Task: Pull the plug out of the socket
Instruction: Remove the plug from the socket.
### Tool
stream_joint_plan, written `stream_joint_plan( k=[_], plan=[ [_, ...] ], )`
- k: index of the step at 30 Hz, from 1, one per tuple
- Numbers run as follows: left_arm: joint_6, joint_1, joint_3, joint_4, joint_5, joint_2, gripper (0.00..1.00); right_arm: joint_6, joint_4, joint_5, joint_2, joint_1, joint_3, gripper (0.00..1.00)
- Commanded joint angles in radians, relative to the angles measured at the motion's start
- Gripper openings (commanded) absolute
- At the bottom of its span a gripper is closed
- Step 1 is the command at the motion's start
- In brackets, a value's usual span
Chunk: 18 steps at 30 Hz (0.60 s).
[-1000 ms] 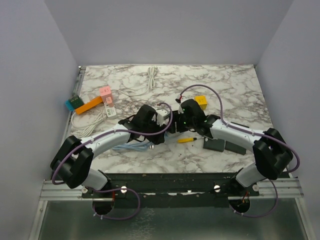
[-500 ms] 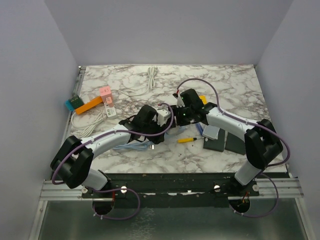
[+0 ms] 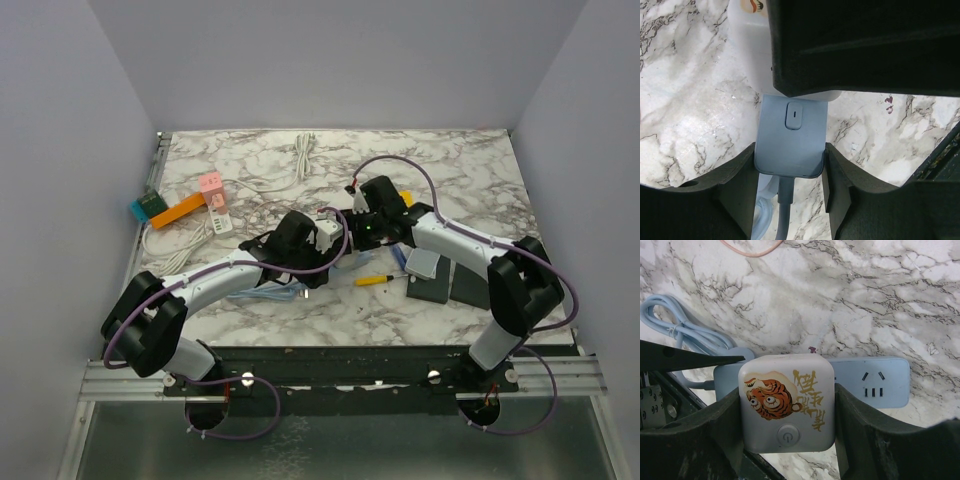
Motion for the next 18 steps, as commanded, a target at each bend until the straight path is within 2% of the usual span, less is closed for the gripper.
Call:
stream_joint_plan(
  k=[1,7,18],
  plan=[
    [-0.022,0.004,0.007,-0.007,0.063,-0.004,0.0,0.049,0.001,0.132,0.001,0.024,-0.049,0.0],
    [-0.049,0.053,0.003,0.011,0.11,-0.002,0.0,0.115,0.041,0.212,-0.036,0.097,-0.1,0.0],
    [-0.076,0.103,-0.008,0.038,0.166,-0.005,0.0,0.186,0.04,0.295,-0.1,0.148,-0.117,0.0]
  ],
)
